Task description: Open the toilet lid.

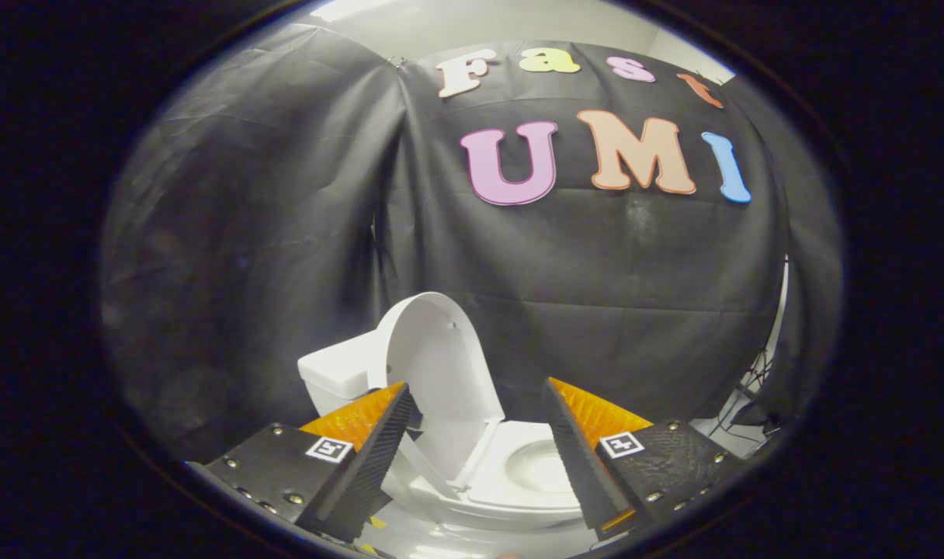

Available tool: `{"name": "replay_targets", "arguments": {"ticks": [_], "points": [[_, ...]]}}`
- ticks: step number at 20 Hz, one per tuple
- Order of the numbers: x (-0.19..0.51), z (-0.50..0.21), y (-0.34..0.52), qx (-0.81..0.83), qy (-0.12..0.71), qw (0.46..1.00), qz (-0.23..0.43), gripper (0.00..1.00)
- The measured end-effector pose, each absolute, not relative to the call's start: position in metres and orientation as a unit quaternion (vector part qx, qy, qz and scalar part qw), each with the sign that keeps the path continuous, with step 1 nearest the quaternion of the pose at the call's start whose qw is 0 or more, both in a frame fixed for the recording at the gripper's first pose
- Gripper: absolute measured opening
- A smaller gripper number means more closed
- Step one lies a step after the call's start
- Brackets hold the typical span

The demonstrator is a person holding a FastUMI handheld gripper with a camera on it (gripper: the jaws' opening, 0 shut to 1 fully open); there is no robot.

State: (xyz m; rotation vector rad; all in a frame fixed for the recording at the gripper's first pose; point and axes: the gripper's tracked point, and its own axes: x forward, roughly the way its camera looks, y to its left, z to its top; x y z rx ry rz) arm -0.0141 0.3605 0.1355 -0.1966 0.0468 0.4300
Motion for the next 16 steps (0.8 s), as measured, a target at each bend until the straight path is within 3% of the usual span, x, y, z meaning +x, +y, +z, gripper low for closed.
{"name": "replay_targets", "arguments": {"ticks": [16], "points": [[0.000, 0.153, 0.240, -0.086, 0.012, 0.985, 0.146, 1.00]]}}
